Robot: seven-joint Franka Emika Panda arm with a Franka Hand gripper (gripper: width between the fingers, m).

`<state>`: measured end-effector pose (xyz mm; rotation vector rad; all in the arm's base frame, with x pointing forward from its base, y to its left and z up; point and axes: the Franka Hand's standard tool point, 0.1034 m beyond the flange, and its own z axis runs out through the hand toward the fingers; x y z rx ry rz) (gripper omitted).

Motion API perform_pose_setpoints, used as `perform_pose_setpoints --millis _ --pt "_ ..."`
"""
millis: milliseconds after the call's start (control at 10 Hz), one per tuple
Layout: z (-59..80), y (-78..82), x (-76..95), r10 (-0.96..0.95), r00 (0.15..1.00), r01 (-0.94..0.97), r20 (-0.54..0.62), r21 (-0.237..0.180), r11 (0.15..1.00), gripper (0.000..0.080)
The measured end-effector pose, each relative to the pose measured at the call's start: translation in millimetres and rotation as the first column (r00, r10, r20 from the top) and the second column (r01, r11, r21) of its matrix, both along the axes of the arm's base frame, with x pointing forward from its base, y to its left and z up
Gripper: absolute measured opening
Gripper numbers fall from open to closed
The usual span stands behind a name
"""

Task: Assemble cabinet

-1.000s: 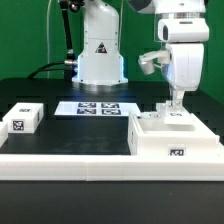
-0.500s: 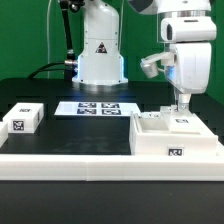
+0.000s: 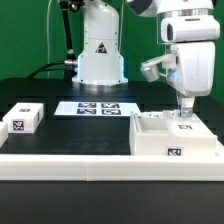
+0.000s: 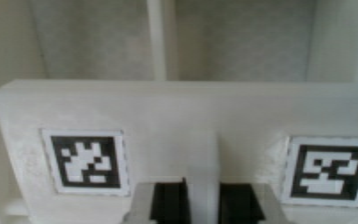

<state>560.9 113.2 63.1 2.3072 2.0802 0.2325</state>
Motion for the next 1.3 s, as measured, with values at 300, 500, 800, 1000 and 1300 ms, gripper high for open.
perform_pose_setpoints --millis 300,500,800,1000,1300 --pt "0.1 -1.0 0.1 -0.008 1.000 0.008 0.000 0.000 1.000 0.0072" --pt "-0.2 -1.0 -0.1 -0.008 1.000 0.008 -0.001 0.000 1.000 0.0242" --pt "-0.3 -1.0 -0.1 -0.008 1.000 0.008 -0.001 0.000 1.000 0.0561" --pt "-0.3 -0.9 -0.2 -0.008 1.000 0.008 -0.001 0.000 1.000 0.0780" --pt "-2.5 -2.2 -1.0 -0.010 1.000 0.010 -0.004 0.001 1.000 0.0796"
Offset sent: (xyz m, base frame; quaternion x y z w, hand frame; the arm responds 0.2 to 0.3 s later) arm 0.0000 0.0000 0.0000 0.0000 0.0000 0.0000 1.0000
